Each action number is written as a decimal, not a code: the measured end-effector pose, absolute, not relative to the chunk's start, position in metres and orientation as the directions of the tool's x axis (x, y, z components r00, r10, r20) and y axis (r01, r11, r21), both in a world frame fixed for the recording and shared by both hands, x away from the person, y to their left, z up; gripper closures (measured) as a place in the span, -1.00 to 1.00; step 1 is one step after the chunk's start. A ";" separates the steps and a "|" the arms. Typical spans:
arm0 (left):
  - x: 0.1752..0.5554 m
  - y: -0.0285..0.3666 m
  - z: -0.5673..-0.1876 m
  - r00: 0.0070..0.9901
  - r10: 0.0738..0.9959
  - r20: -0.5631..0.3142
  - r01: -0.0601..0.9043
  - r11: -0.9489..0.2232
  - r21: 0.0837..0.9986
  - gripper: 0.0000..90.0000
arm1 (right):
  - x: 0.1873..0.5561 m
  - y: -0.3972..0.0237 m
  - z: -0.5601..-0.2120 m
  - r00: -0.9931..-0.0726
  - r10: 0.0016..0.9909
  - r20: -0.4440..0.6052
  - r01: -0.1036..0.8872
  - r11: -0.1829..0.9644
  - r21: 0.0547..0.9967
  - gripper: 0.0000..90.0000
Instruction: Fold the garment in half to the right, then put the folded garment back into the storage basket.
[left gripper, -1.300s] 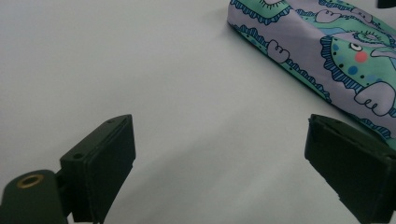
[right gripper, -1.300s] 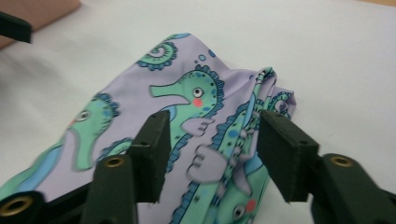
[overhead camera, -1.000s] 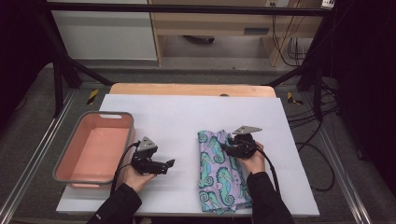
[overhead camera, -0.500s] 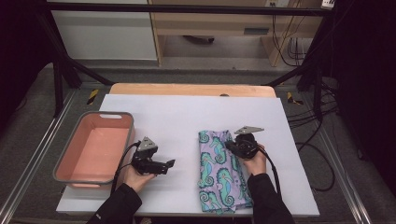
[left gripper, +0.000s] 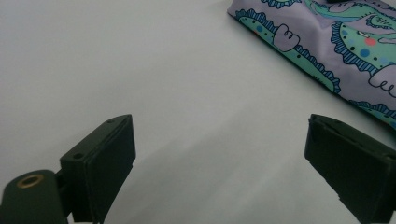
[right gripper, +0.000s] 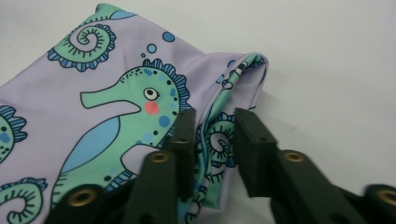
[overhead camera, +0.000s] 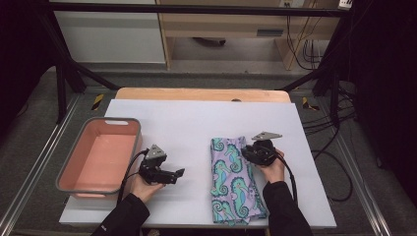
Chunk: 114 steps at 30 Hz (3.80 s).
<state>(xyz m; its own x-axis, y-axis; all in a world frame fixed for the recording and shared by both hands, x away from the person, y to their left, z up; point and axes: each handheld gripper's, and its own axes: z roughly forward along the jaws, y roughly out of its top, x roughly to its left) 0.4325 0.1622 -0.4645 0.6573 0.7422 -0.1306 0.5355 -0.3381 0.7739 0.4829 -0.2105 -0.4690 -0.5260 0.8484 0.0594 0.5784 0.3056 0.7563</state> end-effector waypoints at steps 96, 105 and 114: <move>0.472 0.091 -0.431 0.712 0.680 -0.175 0.494 -0.309 0.812 -0.87 | 0.369 -0.241 -0.466 -0.610 0.773 0.173 0.514 0.220 0.829 -0.98; 0.486 0.073 -0.432 0.711 0.684 -0.161 0.497 -0.328 0.803 -0.87 | 0.367 -0.241 -0.467 -0.614 0.770 0.172 0.514 0.225 0.828 -0.98; 0.497 0.056 -0.434 0.705 0.690 -0.165 0.507 -0.327 0.797 -0.84 | 0.367 -0.241 -0.467 -0.608 0.775 0.175 0.519 0.221 0.825 -0.98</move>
